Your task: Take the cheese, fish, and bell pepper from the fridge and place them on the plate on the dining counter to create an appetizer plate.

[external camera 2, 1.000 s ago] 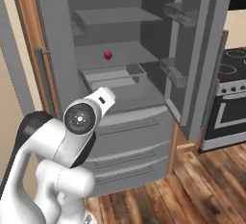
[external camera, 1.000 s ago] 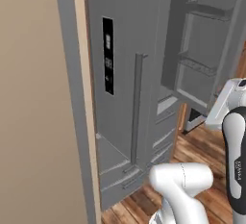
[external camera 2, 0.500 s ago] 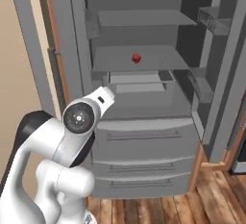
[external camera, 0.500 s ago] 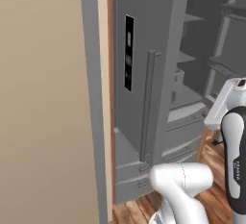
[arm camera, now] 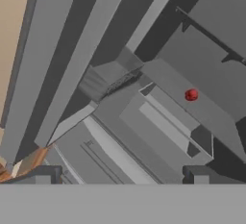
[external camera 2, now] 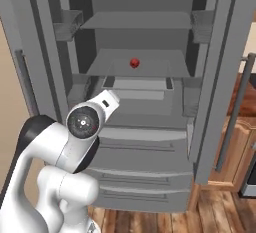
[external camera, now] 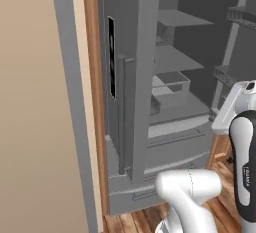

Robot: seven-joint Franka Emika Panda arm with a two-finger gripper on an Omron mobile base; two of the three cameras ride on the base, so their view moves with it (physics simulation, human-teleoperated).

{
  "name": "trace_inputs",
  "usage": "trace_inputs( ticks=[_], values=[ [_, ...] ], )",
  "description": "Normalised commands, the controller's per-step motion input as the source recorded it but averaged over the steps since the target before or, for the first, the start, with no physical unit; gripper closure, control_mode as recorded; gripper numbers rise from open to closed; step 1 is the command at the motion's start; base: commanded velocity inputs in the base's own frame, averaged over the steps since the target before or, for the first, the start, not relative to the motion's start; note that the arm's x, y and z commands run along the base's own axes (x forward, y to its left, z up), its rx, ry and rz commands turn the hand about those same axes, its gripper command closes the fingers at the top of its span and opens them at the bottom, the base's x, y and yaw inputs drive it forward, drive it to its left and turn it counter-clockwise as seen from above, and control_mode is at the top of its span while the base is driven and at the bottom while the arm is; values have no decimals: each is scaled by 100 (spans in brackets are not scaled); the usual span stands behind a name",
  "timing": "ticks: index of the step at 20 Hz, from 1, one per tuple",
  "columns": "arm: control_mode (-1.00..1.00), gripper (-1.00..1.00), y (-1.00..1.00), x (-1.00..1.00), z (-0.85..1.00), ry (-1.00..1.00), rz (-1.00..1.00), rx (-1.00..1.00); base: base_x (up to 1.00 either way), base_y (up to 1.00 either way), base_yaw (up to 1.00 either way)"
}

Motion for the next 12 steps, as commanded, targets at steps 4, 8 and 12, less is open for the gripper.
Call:
trace_inputs(
  ticks=[4, 8, 12],
  values=[
    [100, -100, 0, 0, 0, 0, 0, 0, 2, -29, 21],
    [100, -100, 0, 0, 0, 0, 0, 0, 2, -21, 22],
    [100, -100, 0, 0, 0, 0, 0, 0, 0, -43, 22]
  ],
)
